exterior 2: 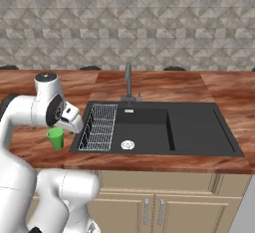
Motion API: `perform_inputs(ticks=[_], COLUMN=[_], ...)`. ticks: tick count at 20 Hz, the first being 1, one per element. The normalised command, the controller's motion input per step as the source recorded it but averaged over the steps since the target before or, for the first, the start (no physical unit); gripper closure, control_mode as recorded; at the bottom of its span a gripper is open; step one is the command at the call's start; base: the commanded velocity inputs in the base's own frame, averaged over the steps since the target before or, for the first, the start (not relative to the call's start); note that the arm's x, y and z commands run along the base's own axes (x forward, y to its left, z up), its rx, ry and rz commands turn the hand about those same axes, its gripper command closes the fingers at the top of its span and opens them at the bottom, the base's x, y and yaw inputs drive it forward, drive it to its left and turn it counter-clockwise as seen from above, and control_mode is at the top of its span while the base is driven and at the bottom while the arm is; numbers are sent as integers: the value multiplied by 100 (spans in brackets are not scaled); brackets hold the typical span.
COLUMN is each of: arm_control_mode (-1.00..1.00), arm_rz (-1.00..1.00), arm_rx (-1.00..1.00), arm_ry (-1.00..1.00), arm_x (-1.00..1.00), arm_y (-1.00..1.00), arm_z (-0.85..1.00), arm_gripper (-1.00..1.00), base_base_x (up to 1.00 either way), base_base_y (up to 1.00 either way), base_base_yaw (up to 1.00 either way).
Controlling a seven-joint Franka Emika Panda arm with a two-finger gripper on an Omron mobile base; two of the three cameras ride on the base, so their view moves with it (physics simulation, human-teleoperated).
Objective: Pick the cup and bowl from the counter and place them on the counter next to the sink.
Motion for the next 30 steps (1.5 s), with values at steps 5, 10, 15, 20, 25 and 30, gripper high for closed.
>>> perform_inputs(ticks=[5, 10, 15, 20, 25, 30], arm_control_mode=[-100, -100, -100, 100, 100, 100], arm_rz=[-4, -1, 0, 0, 0, 0], arm_rx=[0, 0, 0, 0, 0, 0], arm_ry=[-3, -1, 0, 0, 0, 0], arm_x=[-35, -4, 0, 0, 0, 0], arm_y=[-4, 0, 0, 0, 0, 0], arm_z=[-50, -7, 0, 0, 0, 0], arm_gripper=[-100, -100, -100, -100, -100, -100], base_base_x=[0, 0, 0, 0, -74, -85], base_base_y=[0, 0, 0, 0, 0, 0], base_base_yaw=[0, 0, 0, 0, 0, 2])
